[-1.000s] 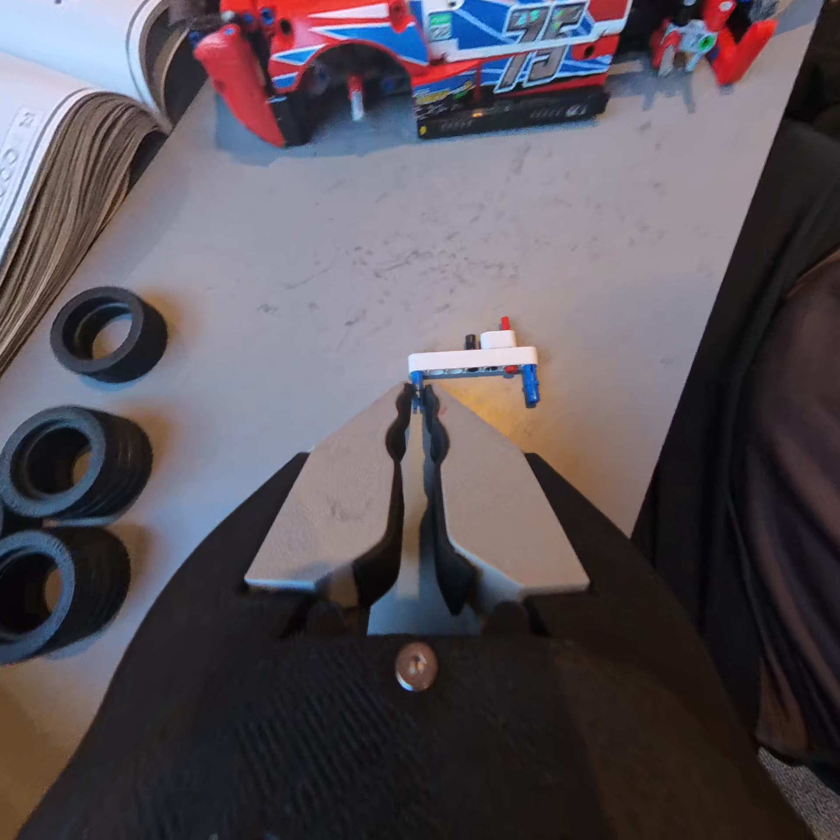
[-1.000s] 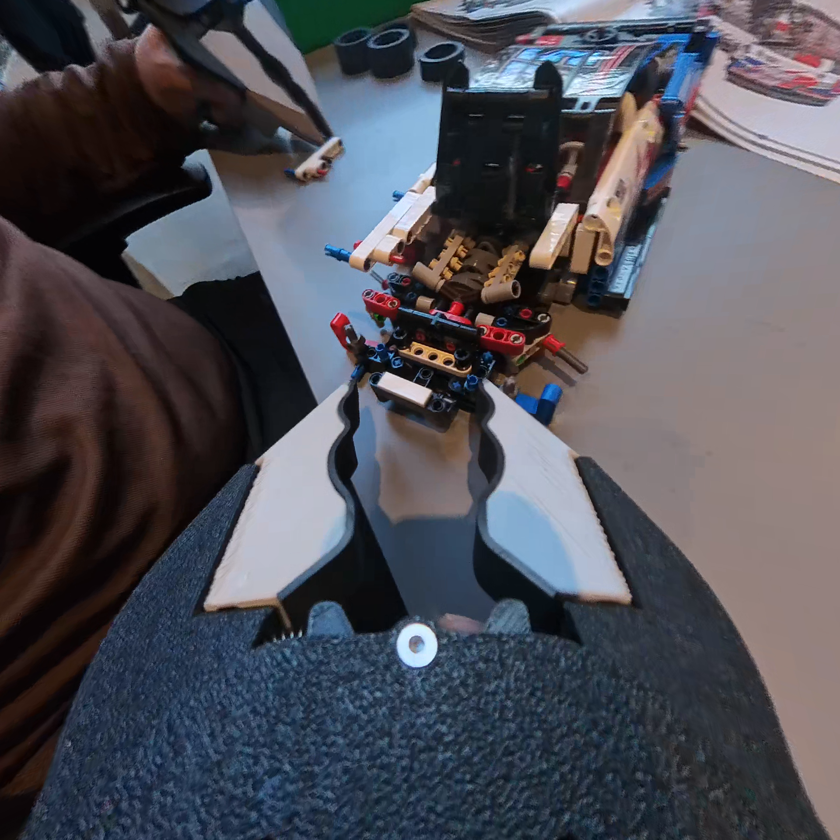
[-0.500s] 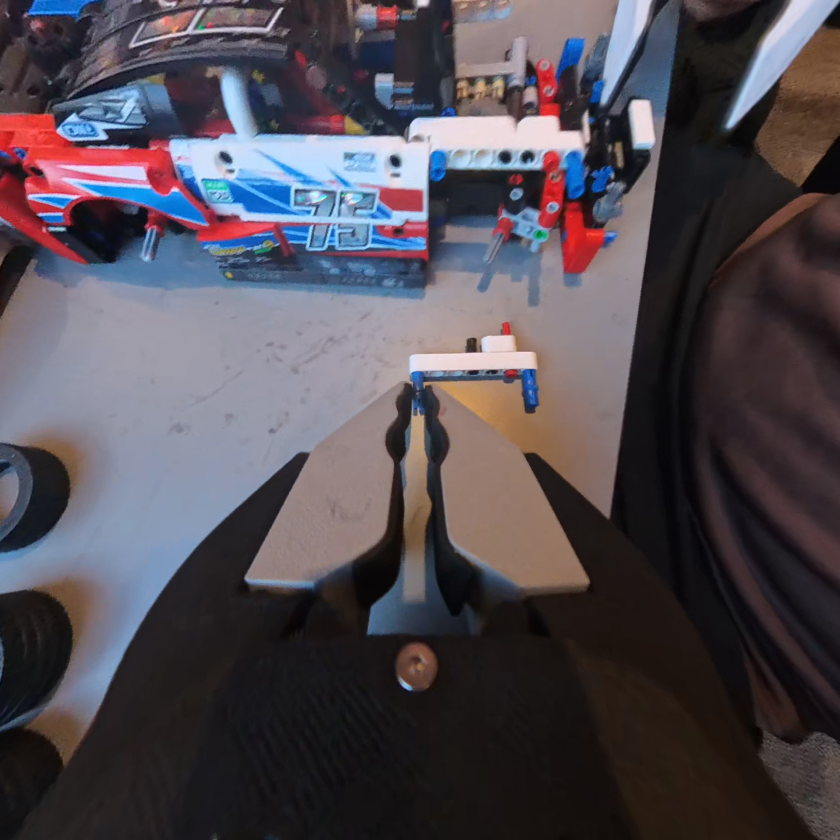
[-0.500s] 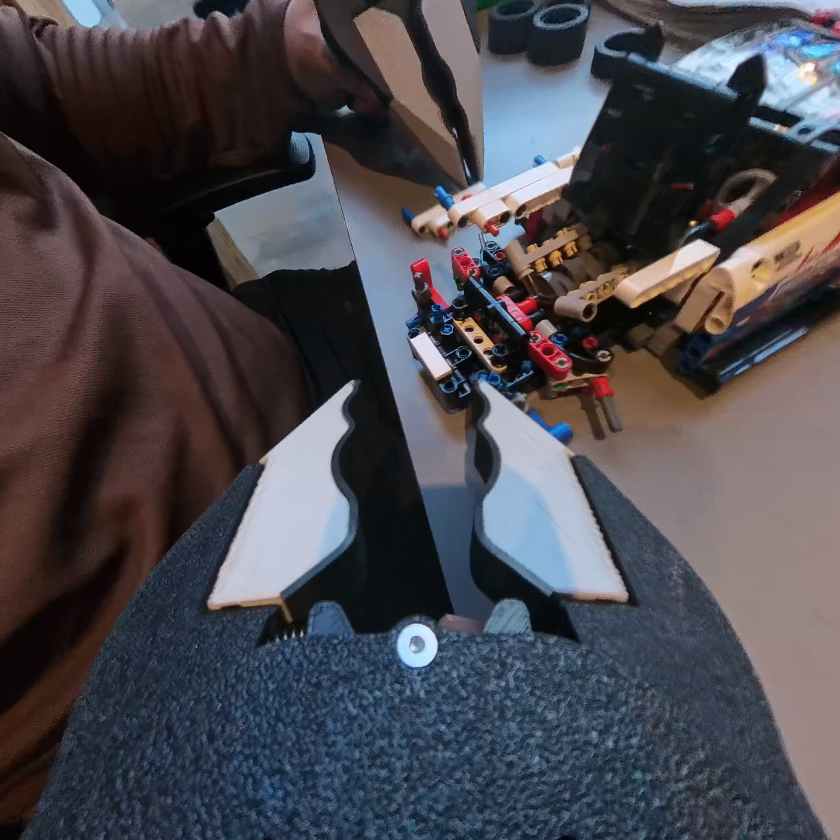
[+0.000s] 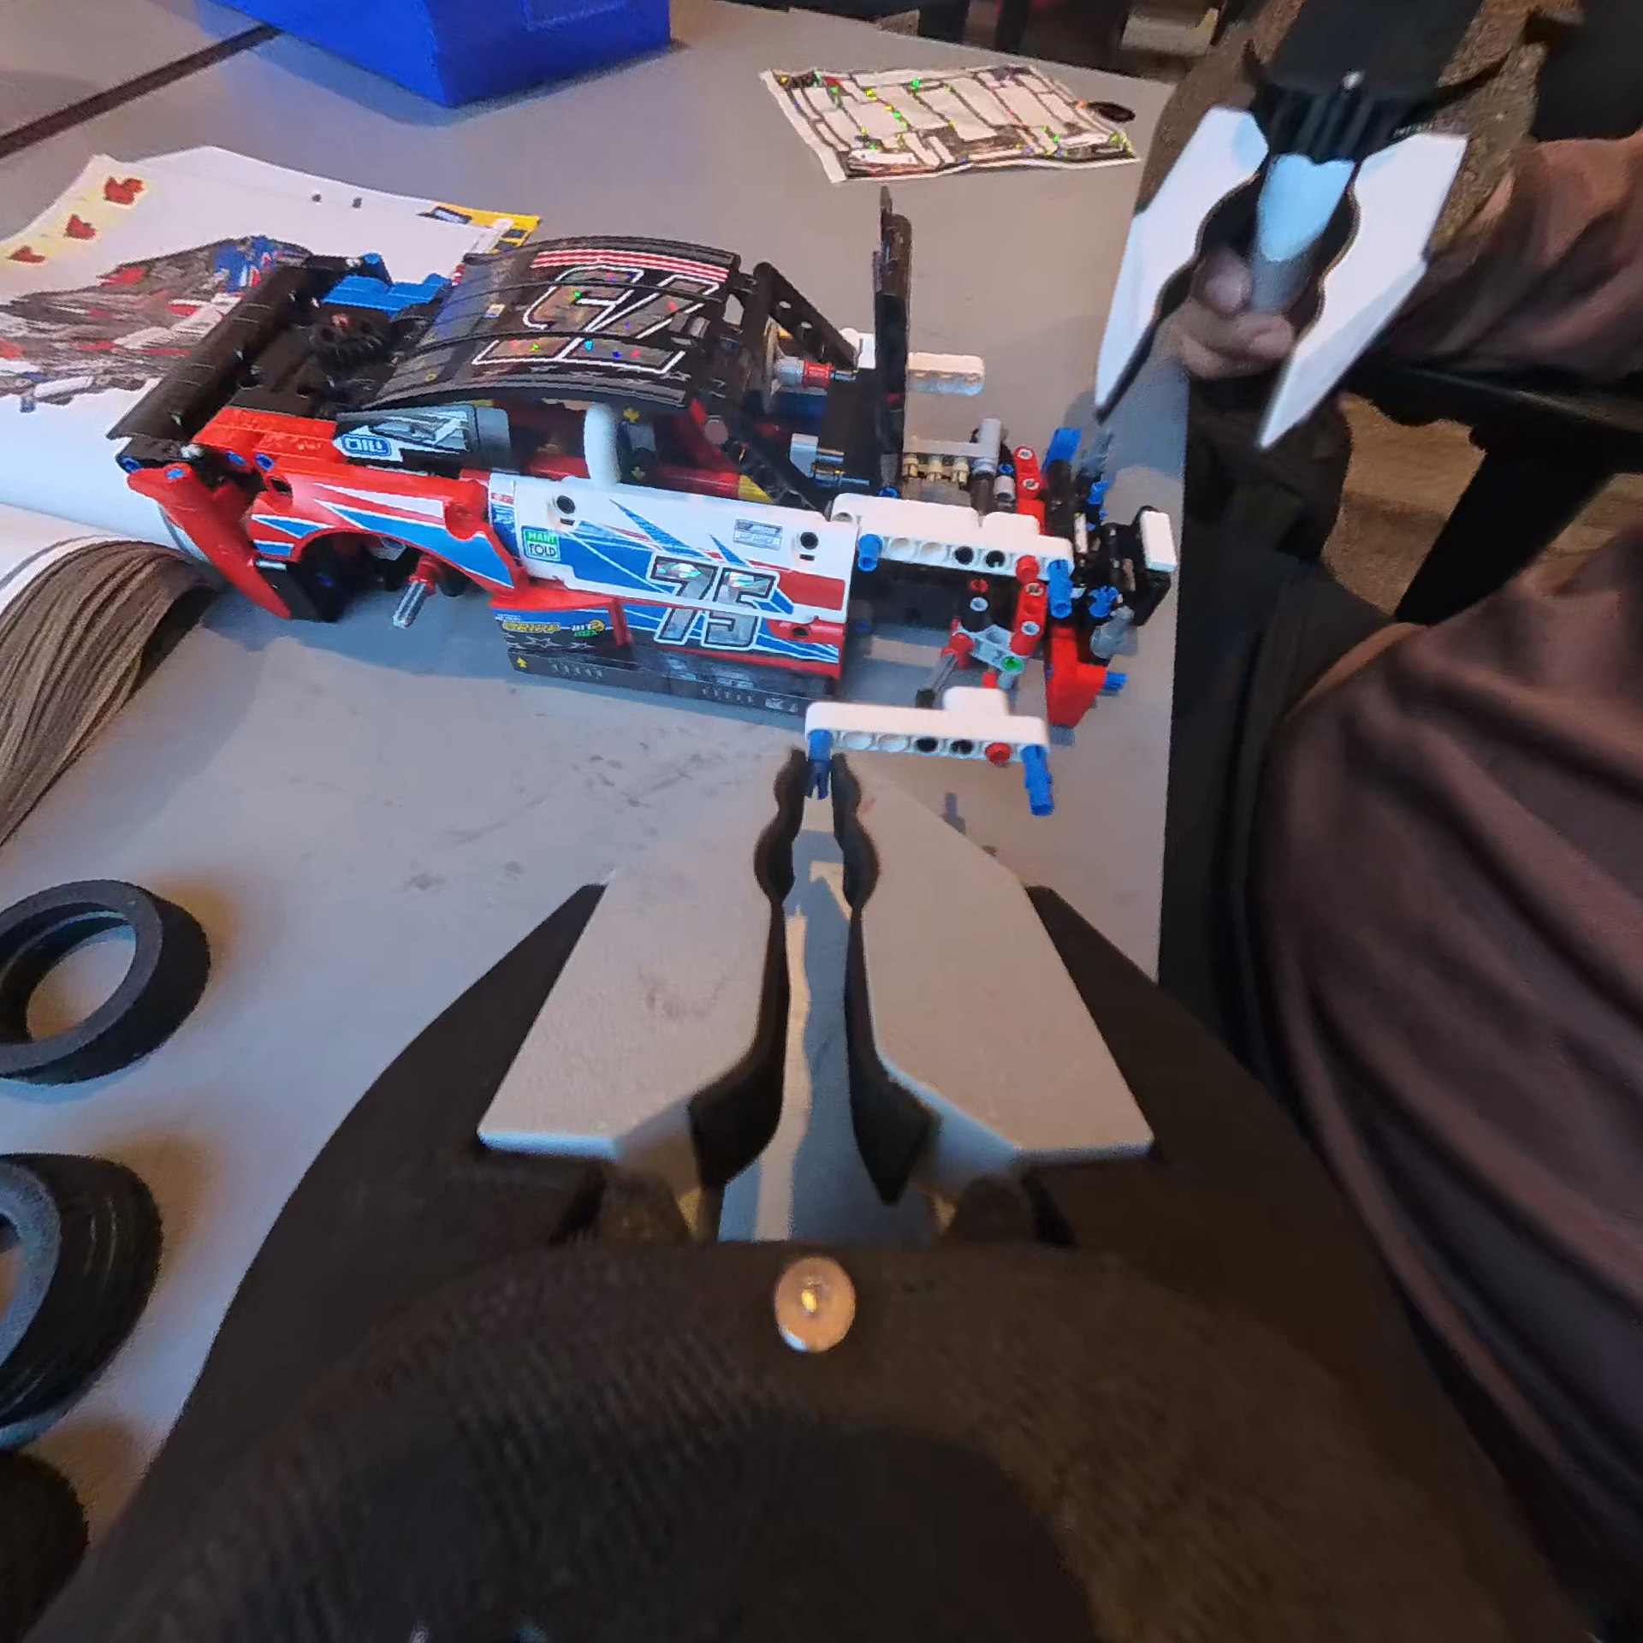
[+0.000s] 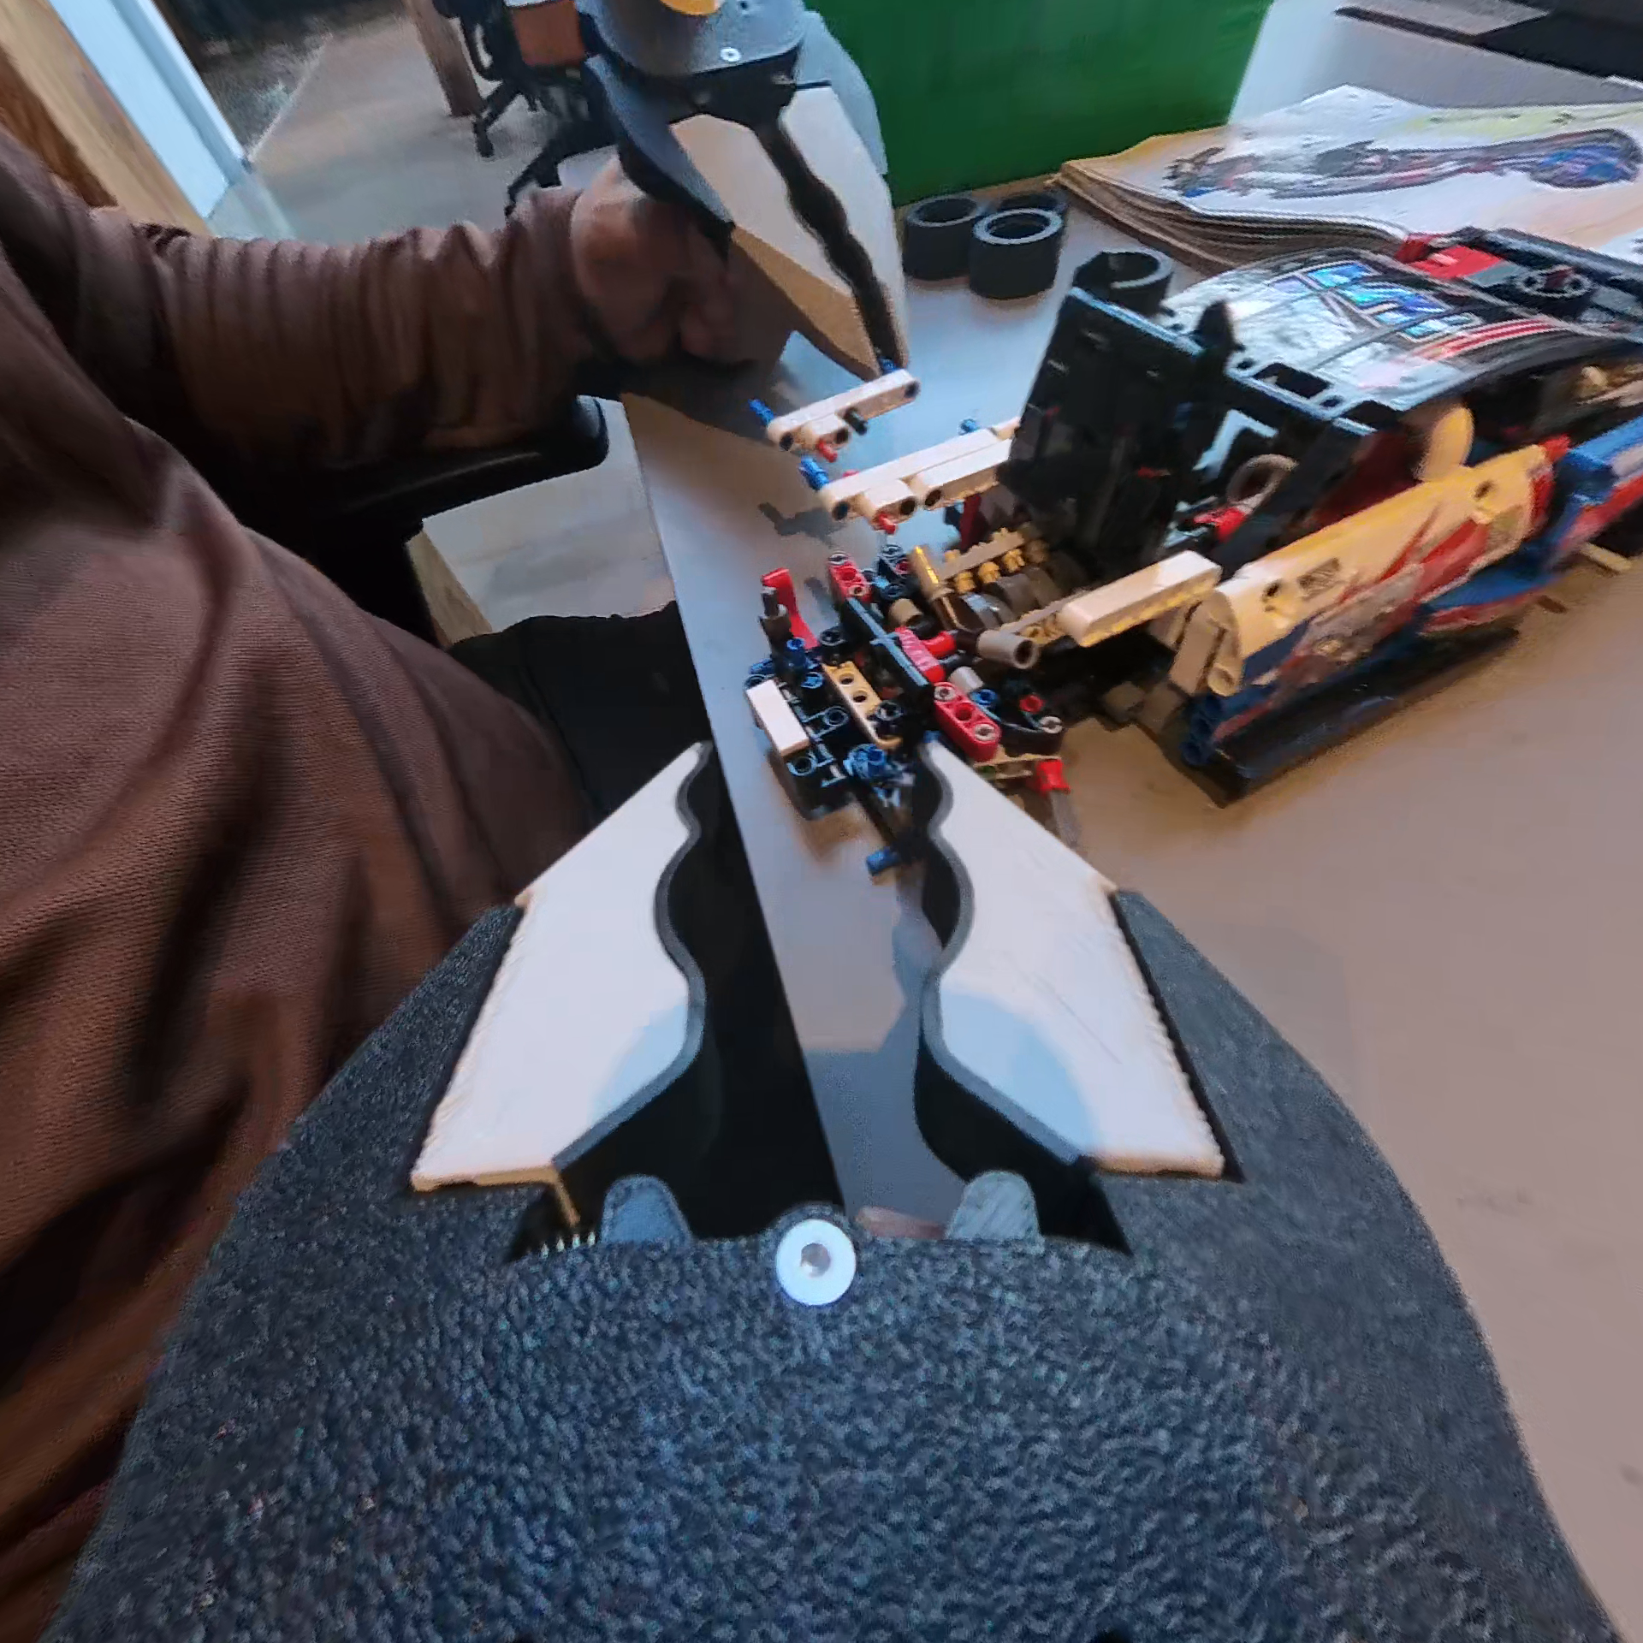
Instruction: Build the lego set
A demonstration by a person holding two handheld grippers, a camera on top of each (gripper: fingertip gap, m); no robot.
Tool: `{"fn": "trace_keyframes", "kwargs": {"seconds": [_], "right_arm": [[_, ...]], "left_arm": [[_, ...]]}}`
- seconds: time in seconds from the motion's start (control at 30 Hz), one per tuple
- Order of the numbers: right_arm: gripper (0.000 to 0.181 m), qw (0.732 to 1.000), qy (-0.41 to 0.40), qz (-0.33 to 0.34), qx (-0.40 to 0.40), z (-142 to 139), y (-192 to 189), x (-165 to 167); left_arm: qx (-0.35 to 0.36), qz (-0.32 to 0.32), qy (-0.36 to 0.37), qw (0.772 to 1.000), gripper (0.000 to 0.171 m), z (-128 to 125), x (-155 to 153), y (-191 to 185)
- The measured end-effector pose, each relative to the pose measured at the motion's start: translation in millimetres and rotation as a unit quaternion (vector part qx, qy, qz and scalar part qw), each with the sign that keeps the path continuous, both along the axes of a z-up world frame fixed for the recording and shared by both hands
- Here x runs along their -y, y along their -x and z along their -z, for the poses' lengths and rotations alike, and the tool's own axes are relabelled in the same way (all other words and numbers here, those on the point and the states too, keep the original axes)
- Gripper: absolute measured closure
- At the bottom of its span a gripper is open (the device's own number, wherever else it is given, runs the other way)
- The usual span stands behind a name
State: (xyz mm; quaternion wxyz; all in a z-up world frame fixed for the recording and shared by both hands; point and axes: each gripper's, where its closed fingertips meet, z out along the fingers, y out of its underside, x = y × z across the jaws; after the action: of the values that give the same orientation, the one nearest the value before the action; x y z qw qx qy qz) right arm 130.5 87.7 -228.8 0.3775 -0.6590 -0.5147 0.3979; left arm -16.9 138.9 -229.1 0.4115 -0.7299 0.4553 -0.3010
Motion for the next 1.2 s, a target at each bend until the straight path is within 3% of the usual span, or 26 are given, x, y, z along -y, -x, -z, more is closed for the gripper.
{"fn": "trace_keyframes", "kwargs": {"seconds": [0.3,0.9,1.2], "right_arm": [[0.138,0.999,-0.007,0.033,-0.010,-4,-8,-15],[0.138,0.999,-0.006,0.048,0.000,0,-12,-21],[0.138,0.998,-0.005,0.055,0.003,1,-14,-23]], "left_arm": [[-0.074,0.007,-0.009,0.997,0.170,19,0,-6],[-0.044,0.010,-0.024,0.999,0.170,9,-1,-7],[-0.033,-0.032,-0.061,0.997,0.169,1,-13,-2]]}}
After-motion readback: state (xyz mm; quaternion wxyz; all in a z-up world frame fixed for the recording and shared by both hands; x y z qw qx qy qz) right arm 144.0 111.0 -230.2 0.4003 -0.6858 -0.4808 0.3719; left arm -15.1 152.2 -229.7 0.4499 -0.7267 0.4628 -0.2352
